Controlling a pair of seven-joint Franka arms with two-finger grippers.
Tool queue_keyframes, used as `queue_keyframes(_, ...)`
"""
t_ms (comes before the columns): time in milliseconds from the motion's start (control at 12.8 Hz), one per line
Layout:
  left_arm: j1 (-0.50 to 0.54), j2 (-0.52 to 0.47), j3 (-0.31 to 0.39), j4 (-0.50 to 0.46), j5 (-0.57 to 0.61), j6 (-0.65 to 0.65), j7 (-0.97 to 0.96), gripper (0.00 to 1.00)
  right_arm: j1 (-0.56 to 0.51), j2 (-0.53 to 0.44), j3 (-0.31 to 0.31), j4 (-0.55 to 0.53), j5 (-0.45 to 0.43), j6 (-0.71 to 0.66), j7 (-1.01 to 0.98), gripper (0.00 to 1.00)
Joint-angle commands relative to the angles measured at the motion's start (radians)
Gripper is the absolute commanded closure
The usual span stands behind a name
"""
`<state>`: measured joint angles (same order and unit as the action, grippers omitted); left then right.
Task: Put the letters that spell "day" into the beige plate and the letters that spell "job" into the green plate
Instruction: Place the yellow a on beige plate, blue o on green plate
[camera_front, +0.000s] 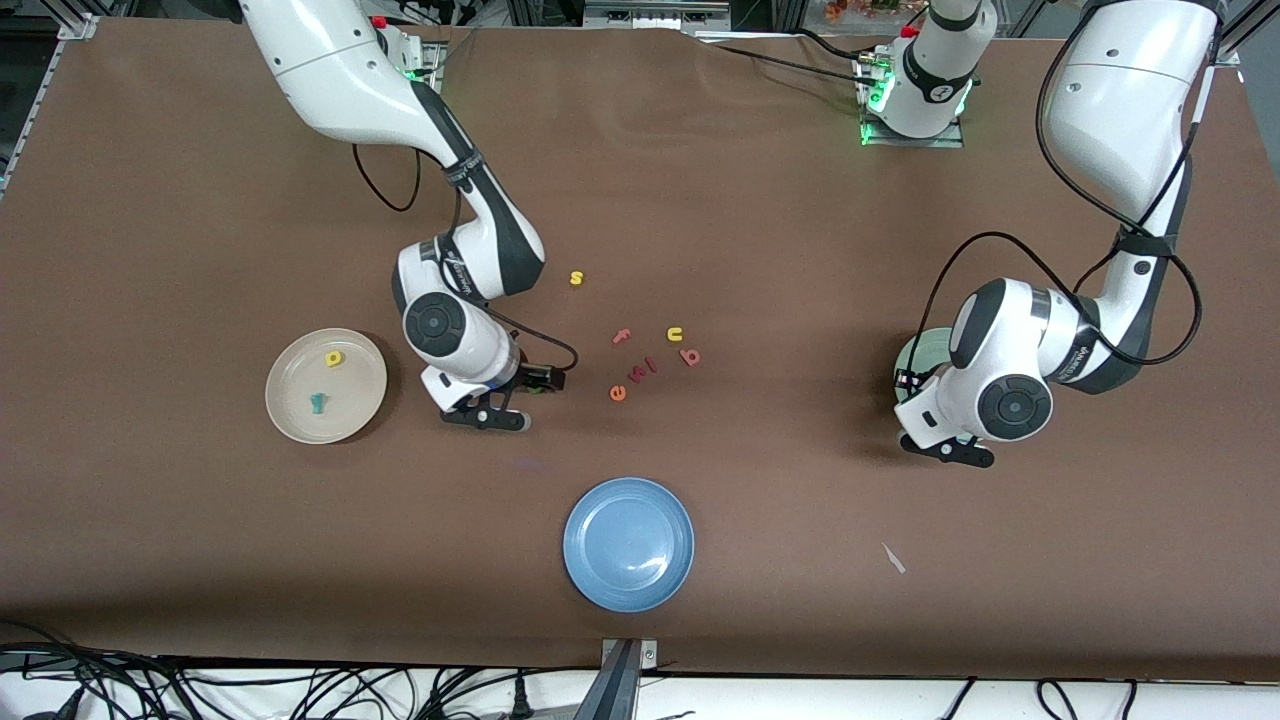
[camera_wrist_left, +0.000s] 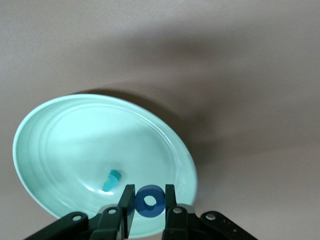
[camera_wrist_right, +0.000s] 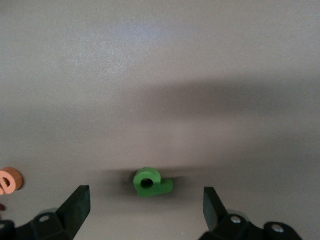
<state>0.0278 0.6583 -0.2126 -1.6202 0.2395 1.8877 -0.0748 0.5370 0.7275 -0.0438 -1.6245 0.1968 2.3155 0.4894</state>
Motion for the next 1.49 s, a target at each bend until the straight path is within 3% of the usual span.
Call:
queue_keyframes(0, 0.047, 0.007, -0.014, -0.072, 0.037, 0.114, 0.029, 1.0, 0.012, 0.038, -0.005, 0.034, -0.003, 0.033, 0.0, 0.0)
queue_keyframes(235, 0.046, 0.015, -0.014, -0.083, 0.037, 0.145, 0.027, 1.0, 0.026, 0.052, -0.007, 0.031, -0.023, 0.039, 0.003, 0.07)
queue_keyframes(549, 0.037, 0.024, -0.018, -0.081, 0.029, 0.148, 0.027, 1.0, 0.023, 0.05, -0.007, 0.029, -0.025, 0.038, 0.001, 0.42)
queue_keyframes(627, 0.034, 0.024, -0.018, -0.081, 0.027, 0.146, 0.026, 0.83, 0.023, 0.05, -0.007, 0.029, -0.023, 0.038, 0.001, 0.49)
queue_keyframes(706, 0.035, 0.023, -0.018, -0.079, 0.027, 0.146, 0.026, 0.17, 0.021, 0.049, -0.008, 0.029, -0.025, 0.038, 0.0, 0.55)
queue_keyframes(784, 0.034, 0.017, -0.021, -0.079, 0.027, 0.142, 0.027, 0.0, 0.021, 0.05, -0.008, 0.029, -0.025, 0.038, 0.001, 0.62)
queue_keyframes(1020, 0.029, -0.029, -0.039, -0.069, 0.027, 0.101, 0.021, 0.0, 0.023, 0.049, -0.008, 0.031, -0.022, 0.036, 0.003, 0.69)
queue_keyframes(1255, 0.029, -0.066, -0.123, -0.06, -0.006, 0.076, -0.012, 0.0, 0.018, 0.04, -0.011, 0.041, -0.019, 0.009, -0.005, 0.76)
queue_keyframes(1412, 0.018, -0.066, -0.16, -0.04, -0.061, 0.082, -0.124, 0.0, 0.005, 0.036, -0.021, 0.099, -0.023, -0.081, -0.014, 0.8)
